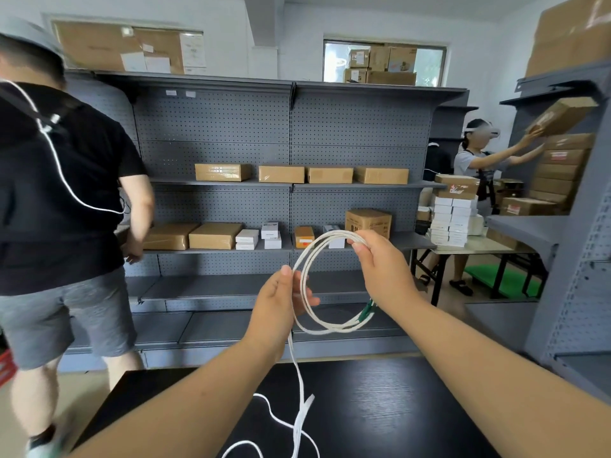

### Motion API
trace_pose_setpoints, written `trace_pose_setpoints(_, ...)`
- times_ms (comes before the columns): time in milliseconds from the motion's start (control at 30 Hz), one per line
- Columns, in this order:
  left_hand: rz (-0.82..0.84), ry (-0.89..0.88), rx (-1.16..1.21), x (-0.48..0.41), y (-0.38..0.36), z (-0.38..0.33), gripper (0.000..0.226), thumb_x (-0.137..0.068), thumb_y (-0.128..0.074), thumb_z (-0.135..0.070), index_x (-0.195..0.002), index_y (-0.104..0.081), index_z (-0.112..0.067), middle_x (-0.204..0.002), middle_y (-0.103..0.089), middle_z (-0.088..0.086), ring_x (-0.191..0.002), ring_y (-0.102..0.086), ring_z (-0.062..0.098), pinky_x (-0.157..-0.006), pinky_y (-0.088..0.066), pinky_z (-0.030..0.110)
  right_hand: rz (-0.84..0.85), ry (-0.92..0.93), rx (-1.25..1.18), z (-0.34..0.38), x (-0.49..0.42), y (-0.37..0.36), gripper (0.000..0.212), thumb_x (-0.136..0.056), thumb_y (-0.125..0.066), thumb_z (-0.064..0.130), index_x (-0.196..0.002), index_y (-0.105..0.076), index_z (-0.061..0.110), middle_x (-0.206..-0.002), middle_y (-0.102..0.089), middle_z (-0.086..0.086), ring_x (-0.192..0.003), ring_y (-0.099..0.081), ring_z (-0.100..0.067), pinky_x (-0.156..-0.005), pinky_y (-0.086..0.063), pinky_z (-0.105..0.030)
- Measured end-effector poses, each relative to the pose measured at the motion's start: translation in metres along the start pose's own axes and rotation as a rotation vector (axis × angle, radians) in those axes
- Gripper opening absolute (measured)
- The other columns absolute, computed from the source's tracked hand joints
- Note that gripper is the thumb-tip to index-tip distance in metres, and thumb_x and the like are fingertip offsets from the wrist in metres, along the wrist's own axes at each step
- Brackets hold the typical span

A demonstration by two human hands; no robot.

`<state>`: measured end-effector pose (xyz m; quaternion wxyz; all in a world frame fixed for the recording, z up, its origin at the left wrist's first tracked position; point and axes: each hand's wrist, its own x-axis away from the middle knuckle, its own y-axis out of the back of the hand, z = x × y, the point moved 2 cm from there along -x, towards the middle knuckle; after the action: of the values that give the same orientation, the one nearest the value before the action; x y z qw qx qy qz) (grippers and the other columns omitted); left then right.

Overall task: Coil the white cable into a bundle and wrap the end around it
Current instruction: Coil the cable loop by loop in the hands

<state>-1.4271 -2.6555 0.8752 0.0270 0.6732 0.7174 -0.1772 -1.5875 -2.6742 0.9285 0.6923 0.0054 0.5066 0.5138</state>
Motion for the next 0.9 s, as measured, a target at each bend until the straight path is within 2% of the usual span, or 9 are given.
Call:
trace_pose_setpoints(167, -0.03, -0.032, -0.094, 0.002, -0.008, 0.004, 0.037, -0.1, -0.031, -0.035, -0.1, -0.059, -0.01, -0.063, -0.047, -0.004, -0.05, -0.05, 0.008, -0.071, -0.049, 0.034, -0.076, -0.082, -0.016, -0.001, 0.004, -0.007, 0.024, -0.098, -0.038, 0.018, -0.109, -0.058, 0.009, -0.096, -0.057, -0.004, -0.085, -0.046, -0.017, -0.063, -0.023, -0.024)
trace_pose_setpoints(300, -0.005, -0.105, -0.281, -0.002, -0.004, -0.003, 0.032, -0.101, -0.03, -0.029, -0.101, -0.06, -0.02, -0.072, -0.047, -0.004, -0.052, -0.043, 0.007, -0.057, -0.041, 0.018, -0.113, -0.165, -0.11, -0.002, 0.008, -0.008, 0.024, -0.098, -0.038, 0.019, -0.106, -0.059, 0.011, -0.09, -0.058, -0.003, -0.083, -0.05, -0.019, -0.064, -0.028, -0.028)
trace_pose_setpoints(400, 0.002, -0.133, -0.362, -0.006, 0.001, -0.007, 0.033, -0.101, -0.032, -0.029, -0.098, -0.062, -0.016, -0.068, -0.045, -0.004, -0.055, -0.041, 0.011, -0.055, -0.038, 0.018, -0.068, -0.238, -0.196, -0.006, 0.01, -0.01, 0.023, -0.098, -0.037, 0.02, -0.103, -0.058, 0.012, -0.085, -0.059, -0.007, -0.073, -0.052, -0.021, -0.067, -0.041, -0.035)
trace_pose_setpoints(433, 0.001, -0.137, -0.386, -0.007, 0.003, -0.009, 0.034, -0.1, -0.033, -0.03, -0.097, -0.063, -0.015, -0.067, -0.044, -0.004, -0.057, -0.04, 0.012, -0.058, -0.038, 0.022, -0.046, -0.256, -0.227, -0.007, 0.011, -0.01, 0.023, -0.098, -0.037, 0.019, -0.101, -0.058, 0.011, -0.084, -0.058, -0.007, -0.068, -0.051, -0.02, -0.065, -0.045, -0.034)
trace_pose_setpoints(533, 0.011, -0.194, -0.475, -0.013, 0.007, -0.017, 0.029, -0.099, -0.035, -0.032, -0.095, -0.063, -0.025, -0.063, -0.042, -0.008, -0.06, -0.04, 0.011, -0.064, -0.036, 0.029, 0.02, -0.255, -0.243, -0.009, 0.012, -0.007, 0.02, -0.098, -0.037, 0.016, -0.099, -0.056, 0.011, -0.082, -0.057, -0.008, -0.062, -0.054, -0.014, -0.056, -0.043, -0.014)
trace_pose_setpoints(633, 0.014, -0.292, -0.664, -0.018, 0.009, -0.031, 0.027, -0.1, -0.034, -0.031, -0.101, -0.06, -0.024, -0.061, -0.043, -0.009, -0.058, -0.041, 0.006, -0.055, -0.033, 0.016, 0.108, -0.235, -0.287, -0.009, 0.011, -0.005, 0.015, -0.098, -0.038, 0.015, -0.106, -0.05, 0.014, -0.094, -0.06, -0.006, -0.074, -0.061, -0.011, -0.068, -0.047, -0.022)
trace_pose_setpoints(733, 0.031, -0.345, -0.756, -0.023, 0.009, -0.045, 0.025, -0.1, -0.032, -0.031, -0.098, -0.056, -0.023, -0.064, -0.046, -0.005, -0.061, -0.042, 0.006, -0.054, -0.032, 0.01, 0.171, -0.257, -0.388, -0.011, 0.01, -0.005, 0.032, -0.097, -0.042, 0.016, -0.128, -0.043, 0.021, -0.101, -0.061, 0.0, -0.085, -0.065, -0.013, -0.087, -0.051, -0.034)
trace_pose_setpoints(800, 0.051, -0.365, -0.791, -0.025, 0.008, -0.051, 0.024, -0.1, -0.033, -0.03, -0.095, -0.055, -0.022, -0.063, -0.045, -0.006, -0.06, -0.041, 0.006, -0.053, -0.032, 0.011, 0.18, -0.261, -0.413, -0.011, 0.011, -0.005, 0.038, -0.096, -0.043, 0.018, -0.133, -0.04, 0.026, -0.101, -0.06, 0.006, -0.085, -0.066, -0.013, -0.089, -0.051, -0.037)
trace_pose_setpoints(900, 0.07, -0.365, -0.801, -0.027, 0.006, -0.058, 0.023, -0.1, -0.033, -0.029, -0.086, -0.051, -0.025, -0.06, -0.042, -0.004, -0.056, -0.038, 0.009, -0.05, -0.03, 0.016, 0.207, -0.203, -0.378, -0.006, 0.011, -0.005, 0.033, -0.097, -0.042, 0.023, -0.129, -0.042, 0.031, -0.1, -0.057, 0.012, -0.088, -0.06, -0.014, -0.086, -0.047, -0.032)
